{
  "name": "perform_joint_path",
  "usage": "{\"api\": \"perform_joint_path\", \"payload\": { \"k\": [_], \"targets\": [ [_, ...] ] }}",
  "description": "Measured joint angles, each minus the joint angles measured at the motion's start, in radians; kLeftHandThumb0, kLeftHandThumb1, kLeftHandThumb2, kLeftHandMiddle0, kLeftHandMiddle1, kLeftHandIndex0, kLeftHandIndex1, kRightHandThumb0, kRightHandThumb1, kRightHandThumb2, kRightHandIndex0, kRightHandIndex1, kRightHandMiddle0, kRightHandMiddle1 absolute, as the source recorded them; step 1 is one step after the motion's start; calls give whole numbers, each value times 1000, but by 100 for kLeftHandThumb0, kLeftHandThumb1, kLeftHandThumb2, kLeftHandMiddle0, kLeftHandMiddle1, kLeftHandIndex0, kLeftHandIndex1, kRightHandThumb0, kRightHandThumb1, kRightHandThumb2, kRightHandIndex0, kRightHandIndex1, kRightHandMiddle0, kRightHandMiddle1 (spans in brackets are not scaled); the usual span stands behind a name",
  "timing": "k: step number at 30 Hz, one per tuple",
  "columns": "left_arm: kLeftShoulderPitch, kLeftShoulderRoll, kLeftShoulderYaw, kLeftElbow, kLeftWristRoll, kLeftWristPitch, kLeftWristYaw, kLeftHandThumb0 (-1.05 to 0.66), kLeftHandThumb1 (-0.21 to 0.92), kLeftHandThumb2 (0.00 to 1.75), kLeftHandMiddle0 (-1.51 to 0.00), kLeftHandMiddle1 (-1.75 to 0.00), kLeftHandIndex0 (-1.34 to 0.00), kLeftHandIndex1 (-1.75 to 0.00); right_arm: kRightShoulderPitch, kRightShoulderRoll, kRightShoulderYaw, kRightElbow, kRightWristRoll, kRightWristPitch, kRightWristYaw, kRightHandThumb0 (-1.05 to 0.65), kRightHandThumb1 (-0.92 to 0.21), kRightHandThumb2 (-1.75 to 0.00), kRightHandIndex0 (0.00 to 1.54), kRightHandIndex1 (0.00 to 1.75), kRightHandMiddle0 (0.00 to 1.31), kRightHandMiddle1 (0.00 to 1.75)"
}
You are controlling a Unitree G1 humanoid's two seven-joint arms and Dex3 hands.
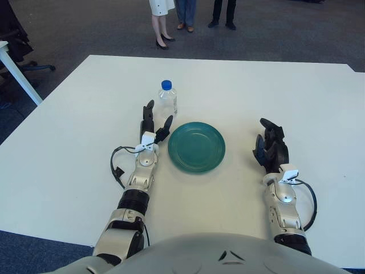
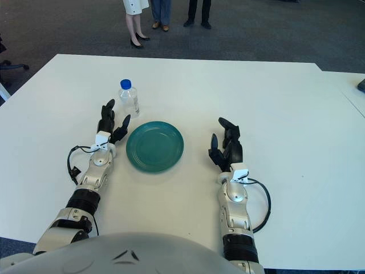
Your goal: Put the bottle into the plate.
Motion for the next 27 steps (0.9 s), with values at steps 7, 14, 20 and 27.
{"api": "perform_joint_path", "payload": {
  "k": [7, 14, 20, 27],
  "targets": [
    [-15, 3, 0, 2, 1, 21, 0, -97, 92, 33, -29, -4, 0, -60, -5, 4, 2, 12, 0, -13, 0, -59, -92, -62, 49, 3, 2, 89],
    [-42, 1, -1, 14, 2, 42, 1, -98, 92, 28, -29, -4, 0, -57, -16, 5, 2, 28, 0, -22, 4, -58, -92, -63, 49, 2, 1, 89],
    [-89, -2, -1, 42, 1, 72, 1, -100, 92, 25, -28, -2, 0, -54, -25, 7, 2, 44, 0, -36, 6, -56, -92, -63, 49, 2, 2, 90],
    [-146, -1, -4, 76, 10, 101, 1, -101, 92, 25, -27, -2, 0, -54, -34, 11, 3, 60, 1, -51, 10, -55, -92, -63, 50, 3, 1, 89]
  ]
}}
